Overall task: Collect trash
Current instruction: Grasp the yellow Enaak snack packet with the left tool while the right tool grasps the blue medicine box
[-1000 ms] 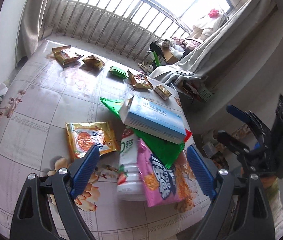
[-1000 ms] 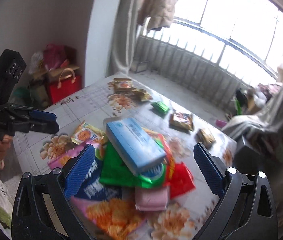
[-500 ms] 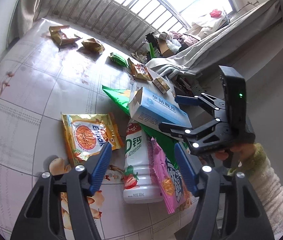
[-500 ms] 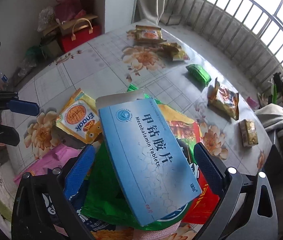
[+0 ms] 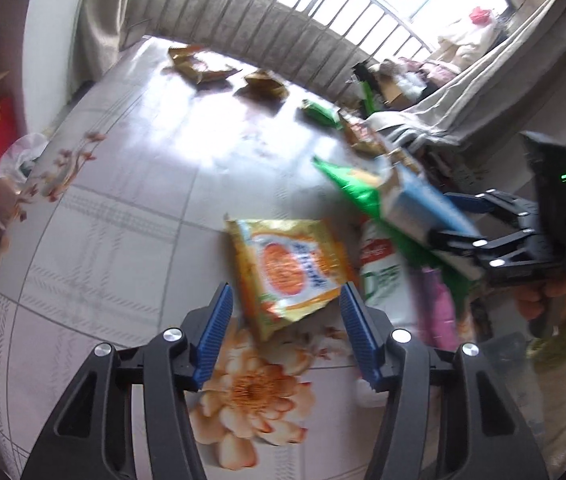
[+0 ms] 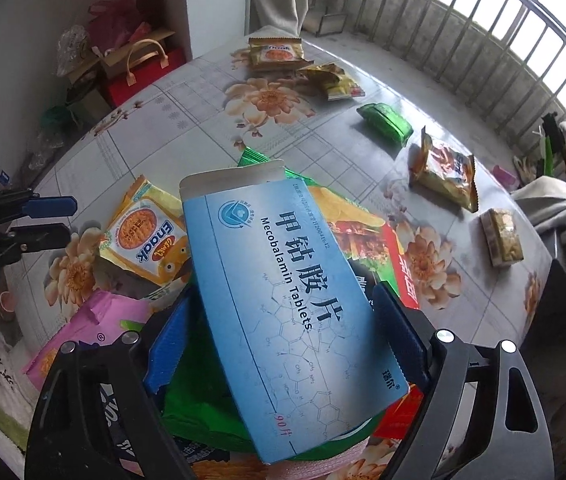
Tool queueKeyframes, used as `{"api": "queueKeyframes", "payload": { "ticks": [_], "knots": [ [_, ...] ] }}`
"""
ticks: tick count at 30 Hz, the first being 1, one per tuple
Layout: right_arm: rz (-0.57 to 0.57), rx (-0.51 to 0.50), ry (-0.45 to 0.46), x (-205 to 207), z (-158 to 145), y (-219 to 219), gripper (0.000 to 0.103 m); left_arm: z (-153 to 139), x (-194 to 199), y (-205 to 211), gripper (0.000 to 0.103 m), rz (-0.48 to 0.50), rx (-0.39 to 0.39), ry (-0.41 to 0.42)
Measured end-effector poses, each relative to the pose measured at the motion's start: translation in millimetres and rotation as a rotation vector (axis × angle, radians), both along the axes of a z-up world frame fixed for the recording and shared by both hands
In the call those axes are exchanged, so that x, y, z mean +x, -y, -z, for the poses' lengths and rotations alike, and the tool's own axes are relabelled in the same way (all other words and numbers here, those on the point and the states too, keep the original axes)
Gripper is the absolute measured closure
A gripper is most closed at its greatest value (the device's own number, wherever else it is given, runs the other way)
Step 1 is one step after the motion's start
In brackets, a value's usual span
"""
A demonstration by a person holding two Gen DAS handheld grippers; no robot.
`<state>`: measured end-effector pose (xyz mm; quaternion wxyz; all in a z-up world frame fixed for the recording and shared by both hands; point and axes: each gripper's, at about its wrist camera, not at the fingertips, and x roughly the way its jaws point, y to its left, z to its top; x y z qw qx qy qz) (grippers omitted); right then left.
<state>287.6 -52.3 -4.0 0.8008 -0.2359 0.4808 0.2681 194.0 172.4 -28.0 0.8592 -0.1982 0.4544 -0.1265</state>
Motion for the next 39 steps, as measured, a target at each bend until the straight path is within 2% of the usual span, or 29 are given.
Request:
{"api": "queueKeyframes", "payload": {
  "ticks": [3,5,8,14,19,23,30,39],
  "knots": [
    [0.013,0.010,0.000,0.1,-0.3,-0.2,0.022,13.9,9.8,5.6,0.049,0.002,0.049,-0.030],
    [0.019,0.012,0.006,-0.3,-1.0,-0.3,0.023,20.3,16.1,13.7,0.049,0.006,0.112,-0.030],
    [0.027,0.022,0.014,-1.4,-3.0,0.2,0.023,24.6,20.5,31.1,0.055,0.031,0.257,0.011],
    [0.030,0.027,0.031,-4.3,-4.7,1.3,0.024,31.1,13.6,55.1,0.077,0.071,0.495,0.085],
    [0.032,0.023,0.034,-4.9,-4.9,0.4,0.025,32.3,12.2,55.3,0.089,0.064,0.527,0.105],
    [0.037,0.034,0.048,-7.2,-11.5,0.4,0.026,29.0,13.6,44.7,0.096,0.045,0.471,0.097],
    [0.053,0.065,0.073,-9.9,-27.1,4.5,0.027,15.7,8.2,27.1,0.098,-0.008,0.400,0.110],
    [0.093,0.125,0.098,-22.1,-47.1,18.3,0.028,-20.8,-10.1,7.0,0.098,-0.079,0.354,0.178]
  ]
}}
